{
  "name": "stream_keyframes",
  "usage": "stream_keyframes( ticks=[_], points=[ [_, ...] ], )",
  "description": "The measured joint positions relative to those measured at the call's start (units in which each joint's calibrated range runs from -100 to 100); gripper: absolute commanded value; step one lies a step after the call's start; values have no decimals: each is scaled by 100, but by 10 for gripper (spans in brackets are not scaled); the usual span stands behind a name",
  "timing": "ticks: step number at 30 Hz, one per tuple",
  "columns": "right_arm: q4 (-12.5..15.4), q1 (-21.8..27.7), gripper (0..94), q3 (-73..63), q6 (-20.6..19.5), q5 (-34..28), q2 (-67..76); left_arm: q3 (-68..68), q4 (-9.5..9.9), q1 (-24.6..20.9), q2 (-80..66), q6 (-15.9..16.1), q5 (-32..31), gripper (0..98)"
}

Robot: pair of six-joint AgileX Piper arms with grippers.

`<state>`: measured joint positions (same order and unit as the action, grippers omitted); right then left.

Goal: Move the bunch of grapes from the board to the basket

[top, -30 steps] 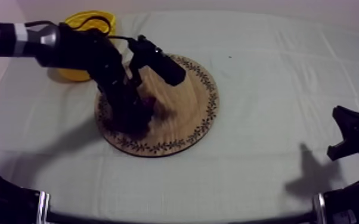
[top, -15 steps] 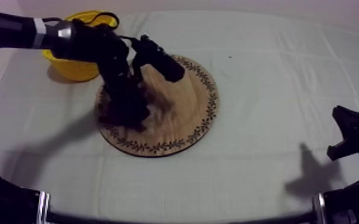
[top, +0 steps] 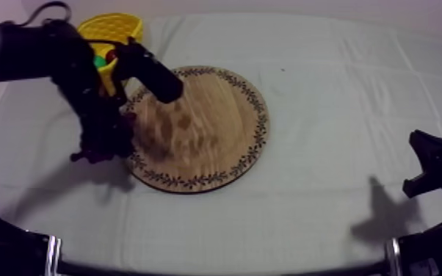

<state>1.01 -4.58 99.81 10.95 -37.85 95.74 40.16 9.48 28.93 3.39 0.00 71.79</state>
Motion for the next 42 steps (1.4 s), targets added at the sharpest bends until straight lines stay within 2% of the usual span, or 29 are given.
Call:
stream_keyframes(
  ticks=[8,14,20,24,34,42],
  points=[
    [0,0,4,0,0,0,0,83,301,-555,-1503,-79,-128,422],
    [0,0,4,0,0,0,0,-616,473,-1024,-1575,-287,-541,432],
    [0,0,4,0,0,0,0,-1301,876,-1418,-1097,-808,-1619,421],
    [0,0,4,0,0,0,0,-1685,1068,-1624,-685,-1099,-2278,411],
    [0,0,4,0,0,0,0,-2848,1165,-1908,733,-1579,-3143,428],
    [0,0,4,0,0,0,0,-3120,1171,-1975,1821,-1527,-3648,438]
  ],
)
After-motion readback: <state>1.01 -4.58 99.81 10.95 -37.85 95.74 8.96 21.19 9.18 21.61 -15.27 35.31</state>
